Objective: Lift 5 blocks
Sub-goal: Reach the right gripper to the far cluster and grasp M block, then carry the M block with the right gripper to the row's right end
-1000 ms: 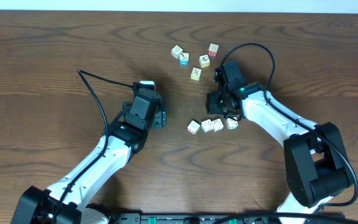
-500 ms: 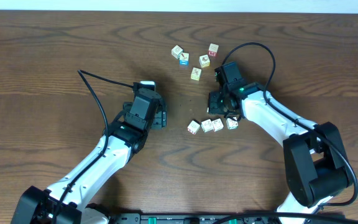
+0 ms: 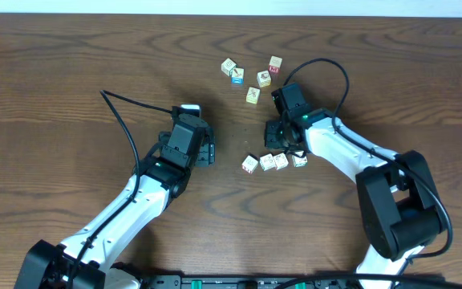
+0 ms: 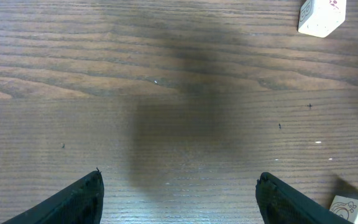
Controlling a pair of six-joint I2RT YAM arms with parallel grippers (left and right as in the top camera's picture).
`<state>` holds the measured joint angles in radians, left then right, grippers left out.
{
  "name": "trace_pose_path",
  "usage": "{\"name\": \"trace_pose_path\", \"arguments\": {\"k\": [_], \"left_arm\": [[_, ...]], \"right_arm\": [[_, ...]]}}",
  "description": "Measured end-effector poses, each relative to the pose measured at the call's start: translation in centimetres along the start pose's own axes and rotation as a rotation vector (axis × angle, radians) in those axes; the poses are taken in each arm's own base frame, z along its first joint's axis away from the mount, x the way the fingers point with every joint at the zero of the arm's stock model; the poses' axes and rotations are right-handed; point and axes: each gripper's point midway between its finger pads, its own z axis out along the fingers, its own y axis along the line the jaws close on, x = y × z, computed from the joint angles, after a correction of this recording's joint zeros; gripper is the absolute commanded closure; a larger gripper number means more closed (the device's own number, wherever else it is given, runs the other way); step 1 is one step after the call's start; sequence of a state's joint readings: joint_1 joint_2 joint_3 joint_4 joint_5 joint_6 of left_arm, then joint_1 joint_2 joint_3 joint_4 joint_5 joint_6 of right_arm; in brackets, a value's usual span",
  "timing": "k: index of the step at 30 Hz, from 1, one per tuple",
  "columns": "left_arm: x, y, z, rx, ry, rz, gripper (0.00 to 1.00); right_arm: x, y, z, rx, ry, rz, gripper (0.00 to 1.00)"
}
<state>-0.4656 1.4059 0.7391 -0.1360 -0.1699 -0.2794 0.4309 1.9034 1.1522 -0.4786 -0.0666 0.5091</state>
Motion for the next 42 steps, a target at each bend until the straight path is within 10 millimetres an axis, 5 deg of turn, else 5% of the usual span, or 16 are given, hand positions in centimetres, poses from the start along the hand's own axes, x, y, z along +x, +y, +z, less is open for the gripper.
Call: {"name": "trace_pose_path", "arguments": {"k": [11, 18, 19, 22, 28, 34, 38, 42], "left_arm": [[0.5, -0.3, 0.0, 0.022, 0.024, 0.011, 0.42], [0.7, -0.6, 0.0, 0.039, 0.033, -0.016, 0.44], [0.7, -0.7, 0.0, 0.041, 0.033, -0.021, 0.51], [0.9, -1.4, -0.2, 0.056, 0.035, -0.027, 0.79], [2.8, -4.8, 0.9, 0.108, 0.066, 0.057, 0.81], [5.0, -5.6, 3.9, 0.100, 0.121, 0.069, 0.88], [5.1, -6.1, 4.6, 0.116, 0.115, 0.055, 0.89], [5.1, -6.8, 4.9, 0.153, 0.115, 0.025, 0.89]], "right_arm": [[0.1, 0.0, -0.8, 0.026, 0.039, -0.031, 0.98], [-1.0, -0.4, -3.3, 0.104, 0.062, -0.094, 0.99], [-1.1, -0.4, -3.6, 0.109, 0.060, -0.104, 0.99], [-0.7, -1.5, -4.8, 0.151, 0.078, -0.118, 0.99], [-0.6, -5.0, -7.3, 0.221, 0.103, -0.091, 0.99], [-1.3, -9.0, -9.6, 0.257, 0.105, -0.034, 0.99], [-1.7, -11.4, -9.5, 0.256, 0.095, 0.019, 0.99], [0.3, -12.8, -7.8, 0.248, 0.138, 0.039, 0.99]]}}
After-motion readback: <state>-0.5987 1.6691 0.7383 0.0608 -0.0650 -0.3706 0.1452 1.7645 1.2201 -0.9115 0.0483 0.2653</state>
